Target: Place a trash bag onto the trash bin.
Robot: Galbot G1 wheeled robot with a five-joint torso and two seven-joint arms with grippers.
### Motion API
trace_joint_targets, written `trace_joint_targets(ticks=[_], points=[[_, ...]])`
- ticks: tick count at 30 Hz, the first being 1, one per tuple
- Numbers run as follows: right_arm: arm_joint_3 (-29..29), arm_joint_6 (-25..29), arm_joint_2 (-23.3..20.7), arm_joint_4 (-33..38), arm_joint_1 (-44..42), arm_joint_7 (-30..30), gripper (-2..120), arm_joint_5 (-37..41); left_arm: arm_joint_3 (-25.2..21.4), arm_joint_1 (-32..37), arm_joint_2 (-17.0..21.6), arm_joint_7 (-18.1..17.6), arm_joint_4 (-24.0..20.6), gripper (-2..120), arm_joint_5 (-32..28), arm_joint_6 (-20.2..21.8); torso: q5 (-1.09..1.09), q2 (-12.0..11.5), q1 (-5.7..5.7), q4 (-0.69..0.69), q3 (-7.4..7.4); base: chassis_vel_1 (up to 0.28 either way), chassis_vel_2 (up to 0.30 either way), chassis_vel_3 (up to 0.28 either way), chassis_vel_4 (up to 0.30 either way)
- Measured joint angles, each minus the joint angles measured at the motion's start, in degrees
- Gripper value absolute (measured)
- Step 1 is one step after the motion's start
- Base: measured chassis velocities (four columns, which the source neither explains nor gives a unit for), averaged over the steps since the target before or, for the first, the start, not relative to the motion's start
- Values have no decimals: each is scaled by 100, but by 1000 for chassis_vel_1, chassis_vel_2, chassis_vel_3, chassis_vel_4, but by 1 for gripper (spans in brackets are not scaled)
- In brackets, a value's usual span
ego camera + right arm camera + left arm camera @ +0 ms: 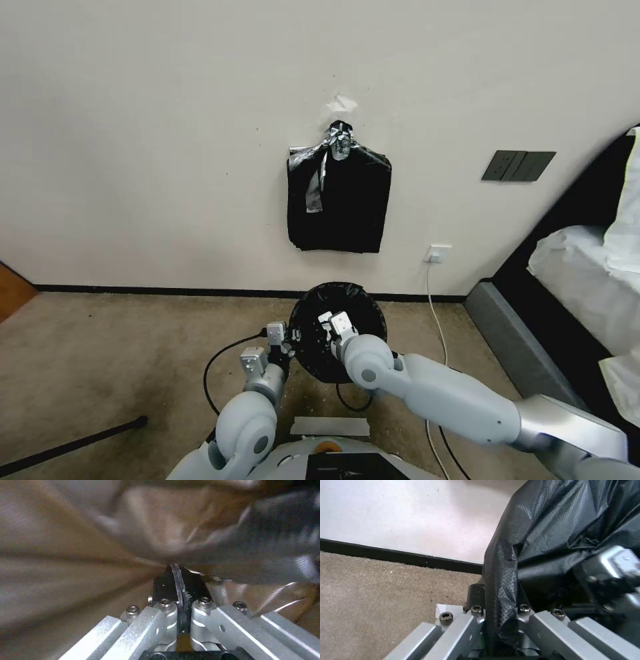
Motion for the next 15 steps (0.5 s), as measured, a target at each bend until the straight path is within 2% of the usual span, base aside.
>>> trace_joint_targets(ticks=[15], points=[[106,6,188,-382,-15,34,0,60,-19,82,-30,-37,-125,1,-86,11,0,0,0,0,-1,0,0,0,0]])
